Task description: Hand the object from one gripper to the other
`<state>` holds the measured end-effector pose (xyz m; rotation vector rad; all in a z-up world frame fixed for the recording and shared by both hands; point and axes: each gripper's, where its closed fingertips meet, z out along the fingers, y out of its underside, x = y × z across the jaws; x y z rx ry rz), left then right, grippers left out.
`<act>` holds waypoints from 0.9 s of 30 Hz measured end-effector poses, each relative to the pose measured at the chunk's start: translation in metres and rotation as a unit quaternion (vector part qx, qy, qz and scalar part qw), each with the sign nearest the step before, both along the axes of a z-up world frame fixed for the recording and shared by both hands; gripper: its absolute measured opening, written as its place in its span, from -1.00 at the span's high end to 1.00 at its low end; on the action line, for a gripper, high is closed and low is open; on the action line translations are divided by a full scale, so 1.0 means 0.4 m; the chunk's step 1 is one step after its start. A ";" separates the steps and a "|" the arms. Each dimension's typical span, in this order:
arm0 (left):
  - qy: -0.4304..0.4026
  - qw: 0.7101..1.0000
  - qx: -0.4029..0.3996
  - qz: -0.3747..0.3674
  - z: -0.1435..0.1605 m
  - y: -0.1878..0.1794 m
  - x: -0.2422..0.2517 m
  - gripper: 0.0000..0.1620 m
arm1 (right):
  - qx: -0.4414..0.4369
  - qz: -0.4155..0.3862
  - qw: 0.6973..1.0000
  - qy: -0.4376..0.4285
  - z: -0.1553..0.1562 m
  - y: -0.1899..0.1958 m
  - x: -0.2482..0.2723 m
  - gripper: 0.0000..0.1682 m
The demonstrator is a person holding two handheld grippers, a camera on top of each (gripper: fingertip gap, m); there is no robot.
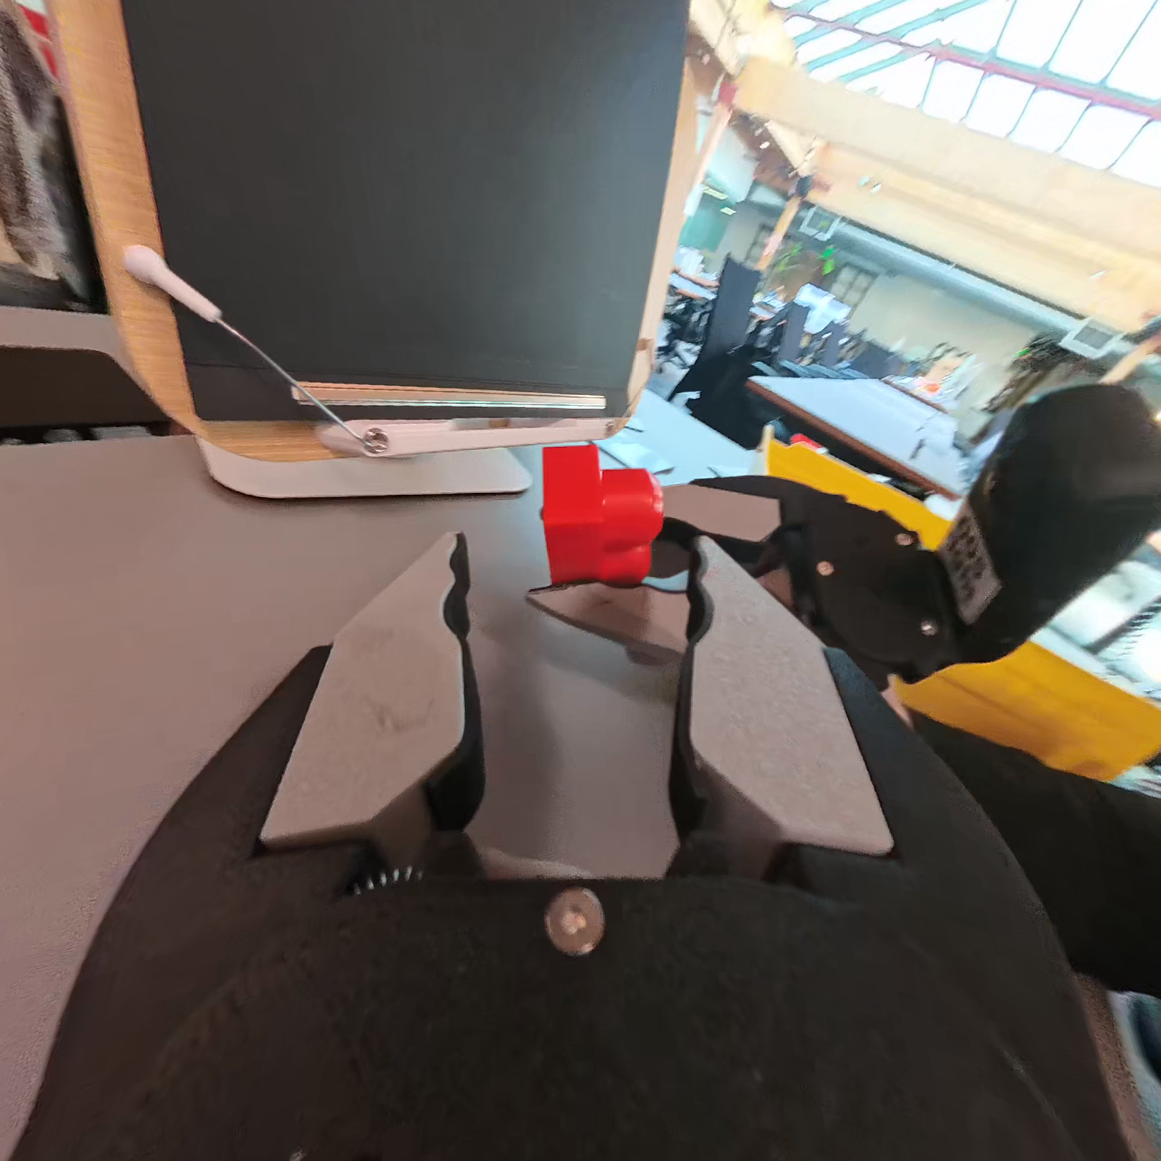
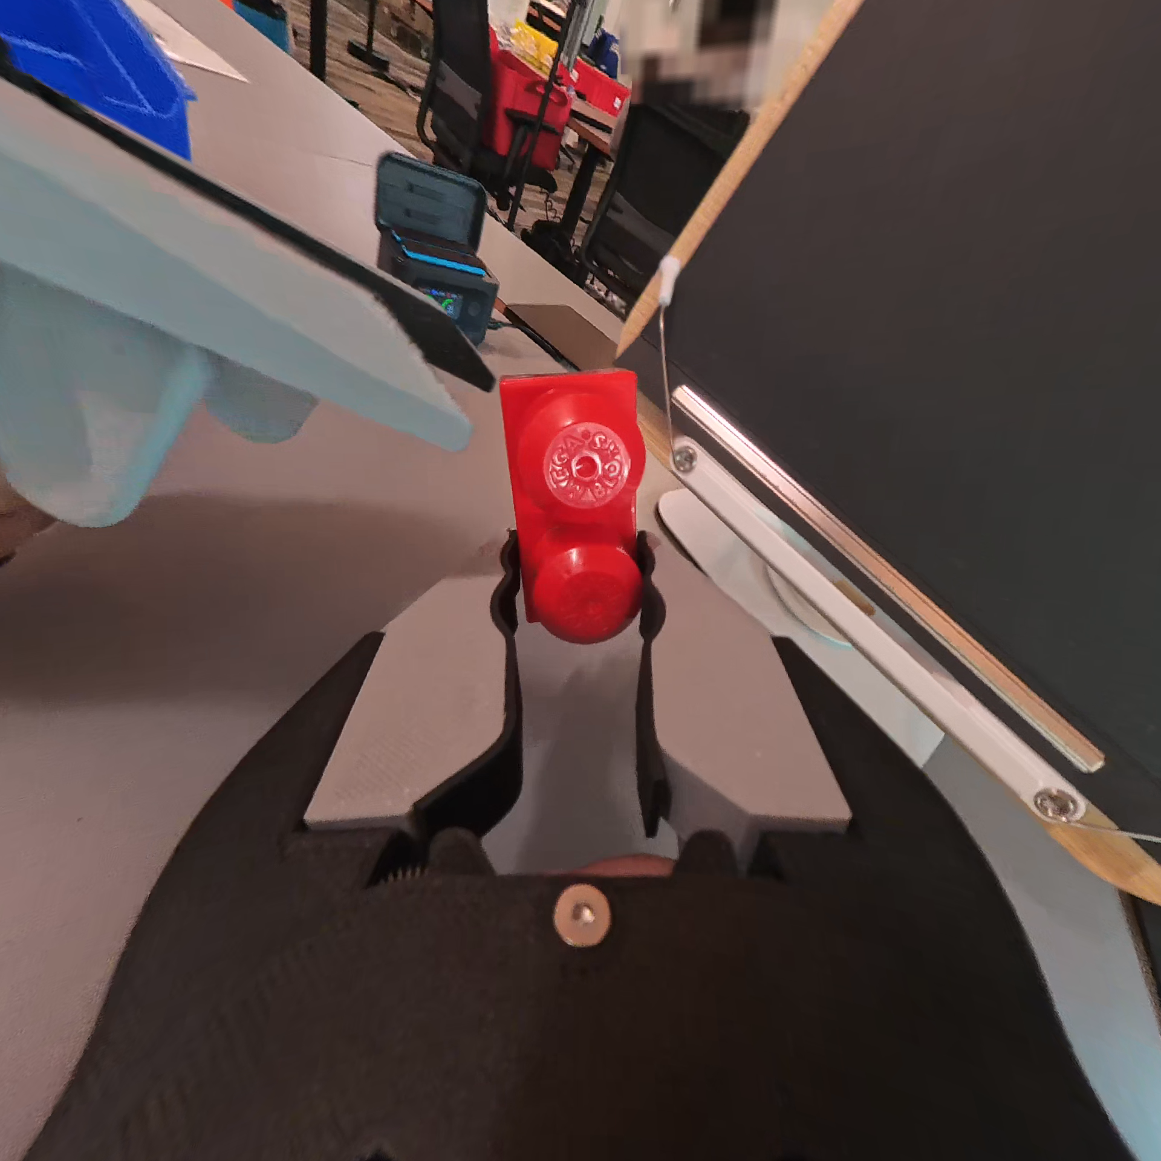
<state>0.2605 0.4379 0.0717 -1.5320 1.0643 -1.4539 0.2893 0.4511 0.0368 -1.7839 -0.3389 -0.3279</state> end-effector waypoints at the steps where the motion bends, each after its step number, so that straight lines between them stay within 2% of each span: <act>1: -0.006 1.000 -0.019 -0.013 0.004 -0.007 0.000 0.14 | 0.006 0.010 1.000 -0.004 0.005 0.000 -0.012 0.60; 5: -0.025 0.996 -0.066 -0.046 0.017 -0.021 -0.002 0.20 | 0.042 0.076 0.996 -0.013 0.039 -0.010 -0.088 0.60; 6: -0.035 0.996 -0.064 -0.059 0.026 -0.029 -0.006 0.48 | 0.046 0.081 0.995 -0.017 0.043 -0.011 -0.099 0.61; 7: -0.036 0.996 -0.056 -0.059 0.030 -0.030 -0.009 0.52 | 0.045 0.084 0.995 -0.019 0.041 -0.011 -0.105 0.61; 9: -0.020 0.999 0.006 -0.040 0.027 -0.021 -0.011 0.51 | 0.035 0.087 0.995 -0.016 0.032 -0.005 -0.110 0.56; 11: -0.003 0.993 0.120 0.012 0.030 0.007 -0.016 0.52 | 0.002 0.094 0.996 0.000 0.004 0.000 -0.112 0.48; 12: 0.014 0.981 0.191 0.041 0.030 0.022 -0.021 0.52 | -0.013 0.097 0.995 0.009 -0.008 0.001 -0.110 0.44; 14: 0.050 0.930 0.349 0.104 0.034 0.051 -0.034 0.52 | -0.031 0.099 0.994 0.030 -0.019 -0.002 -0.098 0.43; 16: 0.064 0.860 0.486 0.143 0.046 0.054 -0.046 0.51 | -0.038 0.098 0.992 0.071 -0.015 -0.006 -0.080 0.36; 18: 0.077 0.782 0.598 0.161 0.044 0.048 -0.051 0.51 | -0.034 0.112 0.985 0.126 0.001 -0.015 -0.072 0.35; 19: 0.083 0.752 0.634 0.163 0.035 0.046 -0.050 0.51 | -0.027 0.121 0.980 0.153 0.013 -0.021 -0.071 0.31; 23: 0.124 0.691 0.698 0.141 -0.016 0.038 -0.031 0.51 | 0.010 0.168 0.959 0.228 0.069 -0.042 -0.096 0.28; 25: 0.122 0.664 0.726 0.131 -0.019 0.016 -0.021 0.51 | 0.015 0.169 0.959 0.229 0.077 -0.042 -0.106 0.28; 27: 0.120 0.649 0.742 0.121 -0.021 -0.008 -0.012 0.51 | 0.008 0.169 0.962 0.213 0.068 -0.038 -0.121 0.28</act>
